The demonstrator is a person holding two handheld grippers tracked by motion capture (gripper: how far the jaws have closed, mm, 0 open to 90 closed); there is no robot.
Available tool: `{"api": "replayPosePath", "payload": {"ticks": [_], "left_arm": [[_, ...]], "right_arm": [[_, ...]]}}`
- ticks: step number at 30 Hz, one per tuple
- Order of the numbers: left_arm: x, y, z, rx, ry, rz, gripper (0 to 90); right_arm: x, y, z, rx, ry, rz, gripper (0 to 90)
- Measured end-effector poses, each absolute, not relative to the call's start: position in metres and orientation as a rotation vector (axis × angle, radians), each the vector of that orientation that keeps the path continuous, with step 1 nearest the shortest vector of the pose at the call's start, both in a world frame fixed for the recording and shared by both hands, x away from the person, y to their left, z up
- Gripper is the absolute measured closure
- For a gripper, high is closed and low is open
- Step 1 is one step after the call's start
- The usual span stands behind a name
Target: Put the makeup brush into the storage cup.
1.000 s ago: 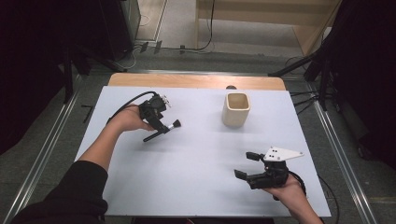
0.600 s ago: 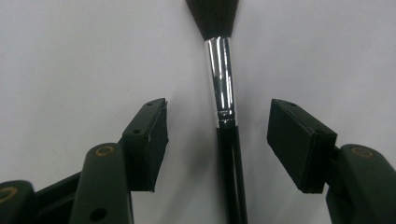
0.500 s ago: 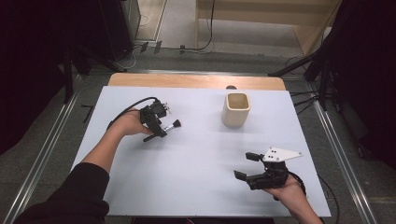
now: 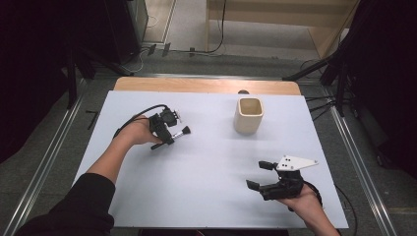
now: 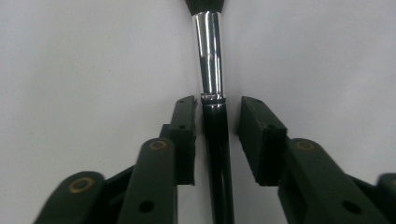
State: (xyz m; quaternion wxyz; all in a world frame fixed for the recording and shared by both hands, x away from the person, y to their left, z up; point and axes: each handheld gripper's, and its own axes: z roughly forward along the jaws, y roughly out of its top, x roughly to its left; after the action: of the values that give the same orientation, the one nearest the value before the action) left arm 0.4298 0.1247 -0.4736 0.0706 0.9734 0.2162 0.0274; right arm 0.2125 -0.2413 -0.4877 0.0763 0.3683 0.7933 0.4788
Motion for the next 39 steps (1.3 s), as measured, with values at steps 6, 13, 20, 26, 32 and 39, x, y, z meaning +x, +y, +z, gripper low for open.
{"api": "replayPosePath", "payload": {"ticks": [6,13,20,26,32,39], "left_arm": [[0.431,0.120,-0.473,2.951,0.717,0.078,80.0],[0.432,0.120,-0.473,2.953,0.740,0.071,80.3],[0.435,0.122,-0.471,2.922,0.795,0.048,80.4],[0.436,0.127,-0.459,2.860,0.828,0.042,80.4],[0.436,0.135,-0.447,2.785,0.858,-0.003,80.4],[0.432,0.141,-0.436,2.652,0.894,-0.068,80.4]], "right_arm": [[0.213,-0.241,-0.488,1.102,2.386,1.430,15.7],[0.212,-0.241,-0.488,1.097,2.390,1.434,15.7],[0.212,-0.241,-0.488,1.098,2.383,1.441,15.7],[0.213,-0.242,-0.488,1.102,2.384,1.444,15.7],[0.213,-0.242,-0.487,1.105,2.384,1.441,15.7],[0.214,-0.242,-0.487,1.131,2.375,1.449,15.7]]}}
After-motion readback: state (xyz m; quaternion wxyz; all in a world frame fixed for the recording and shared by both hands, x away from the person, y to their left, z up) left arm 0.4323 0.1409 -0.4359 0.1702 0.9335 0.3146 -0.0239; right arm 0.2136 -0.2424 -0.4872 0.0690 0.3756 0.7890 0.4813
